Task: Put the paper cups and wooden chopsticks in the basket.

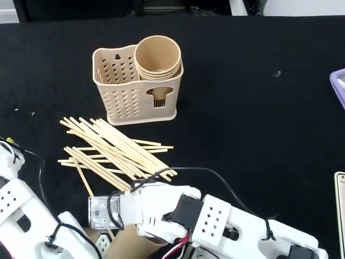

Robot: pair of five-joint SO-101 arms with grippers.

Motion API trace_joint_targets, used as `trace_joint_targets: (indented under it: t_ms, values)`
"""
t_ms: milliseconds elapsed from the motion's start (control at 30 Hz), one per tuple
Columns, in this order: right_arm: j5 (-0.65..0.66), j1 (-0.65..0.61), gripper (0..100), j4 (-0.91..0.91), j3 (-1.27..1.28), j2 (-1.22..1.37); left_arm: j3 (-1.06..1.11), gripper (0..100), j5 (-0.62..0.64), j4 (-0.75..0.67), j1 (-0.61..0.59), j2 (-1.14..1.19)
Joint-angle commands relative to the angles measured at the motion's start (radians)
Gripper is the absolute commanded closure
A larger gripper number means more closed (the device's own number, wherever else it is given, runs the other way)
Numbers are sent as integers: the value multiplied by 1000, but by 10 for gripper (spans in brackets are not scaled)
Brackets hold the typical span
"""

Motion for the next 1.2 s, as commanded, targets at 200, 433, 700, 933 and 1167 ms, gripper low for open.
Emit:
trace_joint_targets:
  t_ms: [200,433,700,933,1167]
  values:
    - [-8,-118,760,-147,96,-16,-5,791,11,-23,-13,-8]
    - [-9,-222,760,-147,97,-16,-5,793,11,-23,-15,-8]
    - [-9,-204,881,-146,97,-16,-5,793,11,-23,-15,-8]
    - [2,127,989,-32,-36,-61,-5,793,11,-23,-15,-8]
    - [121,413,988,270,-246,-214,-4,791,11,-23,-13,-8]
